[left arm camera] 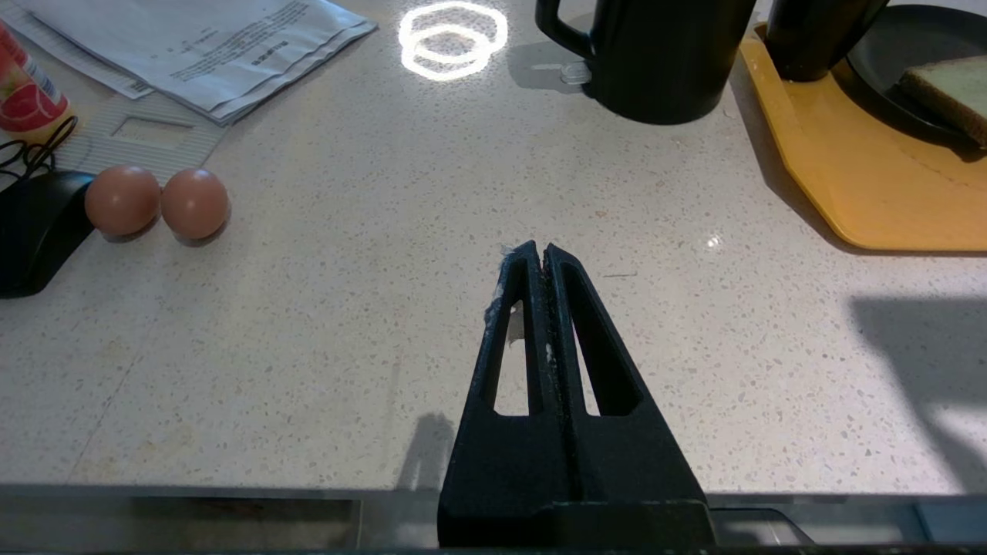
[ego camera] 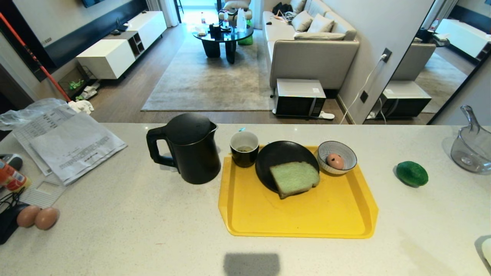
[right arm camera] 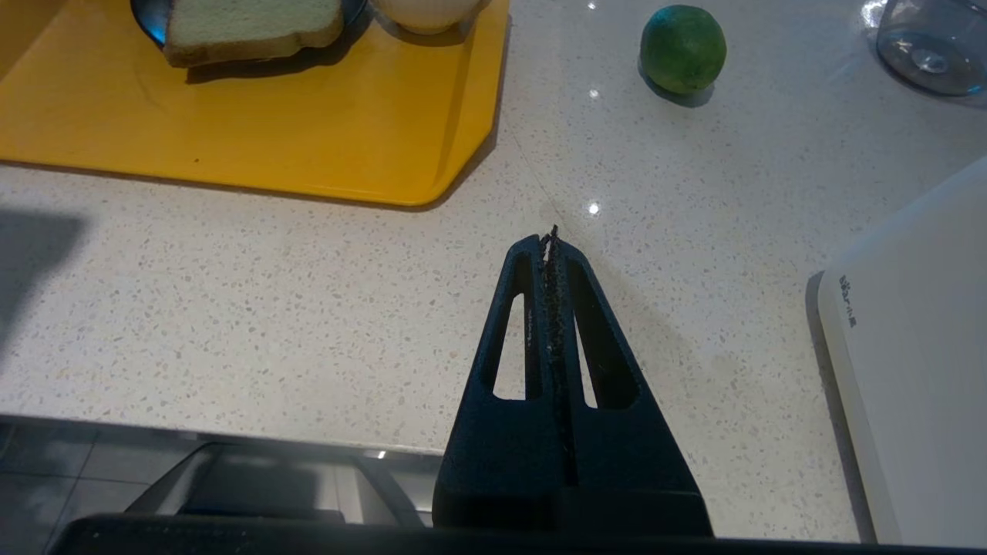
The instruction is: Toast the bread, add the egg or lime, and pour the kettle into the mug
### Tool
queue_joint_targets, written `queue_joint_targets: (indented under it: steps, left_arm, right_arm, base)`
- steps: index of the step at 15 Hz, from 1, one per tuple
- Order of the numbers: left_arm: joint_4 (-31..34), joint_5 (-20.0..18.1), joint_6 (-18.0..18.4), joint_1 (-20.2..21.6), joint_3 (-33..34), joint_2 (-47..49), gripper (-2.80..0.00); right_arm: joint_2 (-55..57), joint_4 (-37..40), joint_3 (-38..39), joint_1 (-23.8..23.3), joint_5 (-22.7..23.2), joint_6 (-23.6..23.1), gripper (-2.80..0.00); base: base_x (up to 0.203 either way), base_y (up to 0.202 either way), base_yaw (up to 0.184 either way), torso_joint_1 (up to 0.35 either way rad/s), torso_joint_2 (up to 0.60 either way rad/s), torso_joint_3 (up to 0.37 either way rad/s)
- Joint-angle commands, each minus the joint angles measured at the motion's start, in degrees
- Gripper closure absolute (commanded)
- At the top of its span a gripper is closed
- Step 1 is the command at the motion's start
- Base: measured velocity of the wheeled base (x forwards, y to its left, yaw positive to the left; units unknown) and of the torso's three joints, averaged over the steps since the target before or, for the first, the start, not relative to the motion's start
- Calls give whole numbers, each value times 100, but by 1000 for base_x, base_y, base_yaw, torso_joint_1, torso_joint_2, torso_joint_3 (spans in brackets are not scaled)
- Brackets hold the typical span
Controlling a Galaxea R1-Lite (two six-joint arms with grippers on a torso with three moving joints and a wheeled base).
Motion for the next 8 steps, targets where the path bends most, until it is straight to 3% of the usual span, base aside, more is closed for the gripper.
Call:
queue_joint_targets:
  steps: [1,8]
  left_arm:
    - [-5,2,-2,2,79,-10,0]
    - [-5,11,-11,2,79,-10,0]
  right_arm:
    - [2,1,0,1,2,-4,0]
    - [2,-8,0,1,46,-57,0]
  base:
    - [0,0,0,0,0,0]
    - [0,0,0,0,0,0]
